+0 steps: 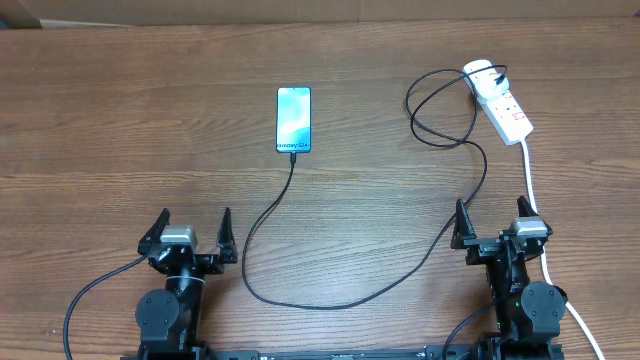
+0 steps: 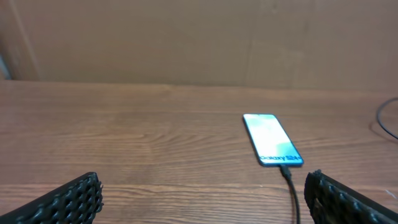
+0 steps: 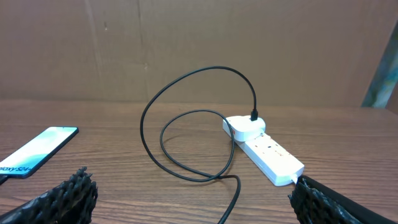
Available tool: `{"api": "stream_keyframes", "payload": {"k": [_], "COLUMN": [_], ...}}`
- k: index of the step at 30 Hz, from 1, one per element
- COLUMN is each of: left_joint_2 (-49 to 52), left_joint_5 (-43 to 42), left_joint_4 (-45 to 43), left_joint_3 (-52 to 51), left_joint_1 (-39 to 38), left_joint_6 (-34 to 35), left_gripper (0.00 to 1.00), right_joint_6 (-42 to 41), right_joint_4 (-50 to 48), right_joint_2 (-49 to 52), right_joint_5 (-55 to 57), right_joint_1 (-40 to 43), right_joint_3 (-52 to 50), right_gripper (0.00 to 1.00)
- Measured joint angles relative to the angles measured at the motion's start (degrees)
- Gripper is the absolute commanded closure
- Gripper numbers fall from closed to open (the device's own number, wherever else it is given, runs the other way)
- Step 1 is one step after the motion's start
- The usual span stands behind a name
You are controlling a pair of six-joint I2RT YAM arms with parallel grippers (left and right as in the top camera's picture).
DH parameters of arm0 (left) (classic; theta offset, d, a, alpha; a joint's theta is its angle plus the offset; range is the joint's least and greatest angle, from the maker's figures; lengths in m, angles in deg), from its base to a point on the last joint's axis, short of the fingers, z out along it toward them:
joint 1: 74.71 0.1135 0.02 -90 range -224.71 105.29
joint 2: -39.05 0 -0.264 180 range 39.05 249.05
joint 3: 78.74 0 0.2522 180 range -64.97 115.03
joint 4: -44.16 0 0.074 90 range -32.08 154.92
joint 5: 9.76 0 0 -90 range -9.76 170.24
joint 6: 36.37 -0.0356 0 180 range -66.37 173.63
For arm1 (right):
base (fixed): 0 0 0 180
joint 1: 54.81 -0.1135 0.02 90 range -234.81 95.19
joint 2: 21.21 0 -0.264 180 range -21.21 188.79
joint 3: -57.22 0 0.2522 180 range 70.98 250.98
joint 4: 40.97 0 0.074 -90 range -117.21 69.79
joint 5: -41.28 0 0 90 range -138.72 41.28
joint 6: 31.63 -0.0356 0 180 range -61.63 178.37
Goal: Plug charger to phone and switch on socket
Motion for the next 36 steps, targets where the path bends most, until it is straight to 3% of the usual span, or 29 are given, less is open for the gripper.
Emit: {"api": "stream_keyframes", "payload": {"k": [36], "left_joint_2": [0.0], "left_joint_5": [3.1], "left_joint_4": [0.2], "left_joint_3": [0.0], "left_joint_1": [0.0], "left_joint_6": [-1.4], "left_gripper": [0.01], "right_joint_6": [0.0], "right_joint_4": [0.0], "right_joint_2": [0.0], "right_joint_5": [0.0], "right_joint_1": [0.0], "right_joint_3": [0.0], "right_gripper": [0.0]}}
